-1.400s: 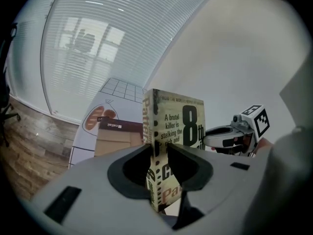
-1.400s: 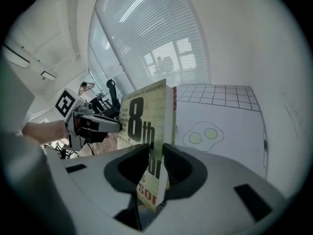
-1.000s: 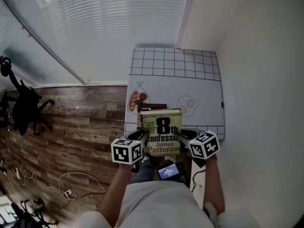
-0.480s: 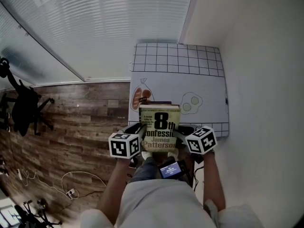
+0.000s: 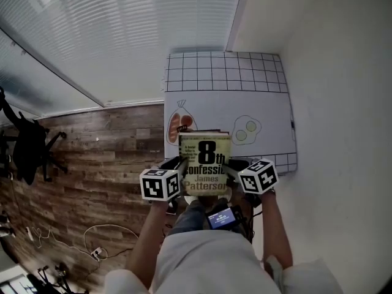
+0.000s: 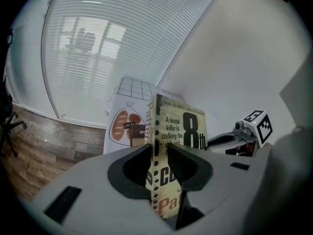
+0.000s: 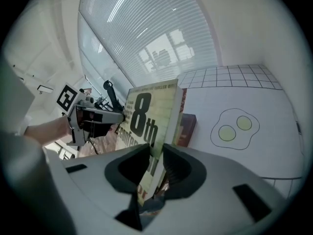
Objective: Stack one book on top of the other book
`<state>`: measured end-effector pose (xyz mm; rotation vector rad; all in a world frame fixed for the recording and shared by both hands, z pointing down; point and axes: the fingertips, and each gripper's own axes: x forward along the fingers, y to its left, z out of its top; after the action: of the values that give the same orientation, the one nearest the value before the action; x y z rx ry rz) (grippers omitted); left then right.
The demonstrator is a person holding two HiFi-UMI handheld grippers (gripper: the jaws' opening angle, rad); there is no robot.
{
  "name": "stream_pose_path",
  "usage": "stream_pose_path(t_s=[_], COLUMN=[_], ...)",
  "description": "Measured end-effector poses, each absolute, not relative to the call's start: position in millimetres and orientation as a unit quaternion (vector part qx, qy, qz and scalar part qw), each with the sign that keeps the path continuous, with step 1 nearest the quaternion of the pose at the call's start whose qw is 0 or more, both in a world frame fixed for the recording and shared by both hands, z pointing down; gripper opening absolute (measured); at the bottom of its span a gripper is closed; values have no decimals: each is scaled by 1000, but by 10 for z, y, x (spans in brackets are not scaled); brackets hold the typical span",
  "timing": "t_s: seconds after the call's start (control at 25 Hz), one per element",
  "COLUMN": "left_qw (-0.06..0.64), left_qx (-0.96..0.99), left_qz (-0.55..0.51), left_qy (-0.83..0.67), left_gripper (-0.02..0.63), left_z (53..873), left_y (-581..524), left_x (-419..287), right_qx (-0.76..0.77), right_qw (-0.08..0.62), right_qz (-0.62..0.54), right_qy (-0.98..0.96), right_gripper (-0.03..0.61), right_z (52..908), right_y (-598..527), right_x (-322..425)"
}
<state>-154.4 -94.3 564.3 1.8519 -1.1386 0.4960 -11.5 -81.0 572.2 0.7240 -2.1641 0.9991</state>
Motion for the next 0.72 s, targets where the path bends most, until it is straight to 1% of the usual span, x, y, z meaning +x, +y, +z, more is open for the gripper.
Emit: stream_pose_path(t_s=[0.72], left_qw=[469], left_qx=[737], left_qz=[205], left_qy=[-441], left_gripper=[107], left_z=[6029], left_y=[-1285], left_x=[-1524], right_qx=[301], right_qw=[295], right_qz=[426], right_qy=[-800], right_gripper=[91], right_z=[6019], right_y=[-1149], right_x=[-81])
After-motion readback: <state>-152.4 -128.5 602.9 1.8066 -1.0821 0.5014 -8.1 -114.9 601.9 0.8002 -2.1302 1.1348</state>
